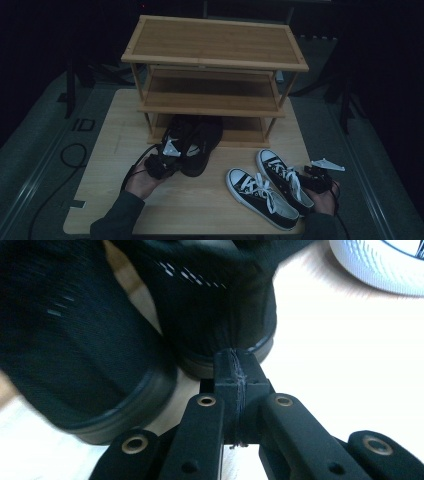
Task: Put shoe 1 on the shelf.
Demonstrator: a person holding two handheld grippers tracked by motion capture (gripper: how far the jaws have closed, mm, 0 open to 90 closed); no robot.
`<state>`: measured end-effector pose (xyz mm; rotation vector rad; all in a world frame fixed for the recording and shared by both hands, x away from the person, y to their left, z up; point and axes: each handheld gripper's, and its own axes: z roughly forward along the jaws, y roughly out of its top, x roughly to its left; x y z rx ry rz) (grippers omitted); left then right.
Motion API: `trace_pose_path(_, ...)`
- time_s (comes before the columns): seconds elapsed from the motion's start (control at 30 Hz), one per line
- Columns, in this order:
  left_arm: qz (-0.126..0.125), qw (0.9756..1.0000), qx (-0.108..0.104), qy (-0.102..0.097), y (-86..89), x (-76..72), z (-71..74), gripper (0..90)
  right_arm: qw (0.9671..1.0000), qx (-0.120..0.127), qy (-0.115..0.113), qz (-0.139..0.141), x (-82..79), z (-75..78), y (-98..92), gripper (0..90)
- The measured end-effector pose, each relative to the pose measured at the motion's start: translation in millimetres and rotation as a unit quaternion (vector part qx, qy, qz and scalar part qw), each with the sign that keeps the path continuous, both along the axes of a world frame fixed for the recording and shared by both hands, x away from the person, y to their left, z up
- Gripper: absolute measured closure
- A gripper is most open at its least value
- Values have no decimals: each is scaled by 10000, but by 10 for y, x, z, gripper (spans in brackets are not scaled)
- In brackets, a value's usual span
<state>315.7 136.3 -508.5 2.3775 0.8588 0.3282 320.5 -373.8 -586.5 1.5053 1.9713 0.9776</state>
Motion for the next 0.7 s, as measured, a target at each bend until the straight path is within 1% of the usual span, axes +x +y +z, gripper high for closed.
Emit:
trace_pose_path(0.17,-69,9999,97,92,-79,-2,-121,900,10000,-4,0,-13,1,0,-1,364)
trace_pose_path(0.27,-107,9997,192,77,-115,-8,-169,900,10000,-5,4,-37,3,-1,-1,352)
trace_pose_path(0.33,-93,9997,208,79,-133,-14,-215,900,10000,-7,8,-55,4,-1,-3,346)
trace_pose_path(0.37,-93,9997,208,79,-133,-14,-215,900,10000,-7,8,-55,4,-1,-3,346)
trace_pose_path(0.4,-73,9997,222,122,-145,-15,-252,900,10000,-8,8,-56,4,-1,-3,346)
trace_pose_path(0.47,-80,9995,266,149,-161,-13,-286,900,10000,-34,-3,-53,6,-1,-5,344)
trace_pose_path(0.6,-70,9995,279,109,-213,-17,-329,900,10000,-37,1,-57,5,-1,-3,344)
trace_pose_path(0.7,-139,9994,299,100,-267,-18,-337,900,10000,-38,0,-56,5,-1,-3,344)
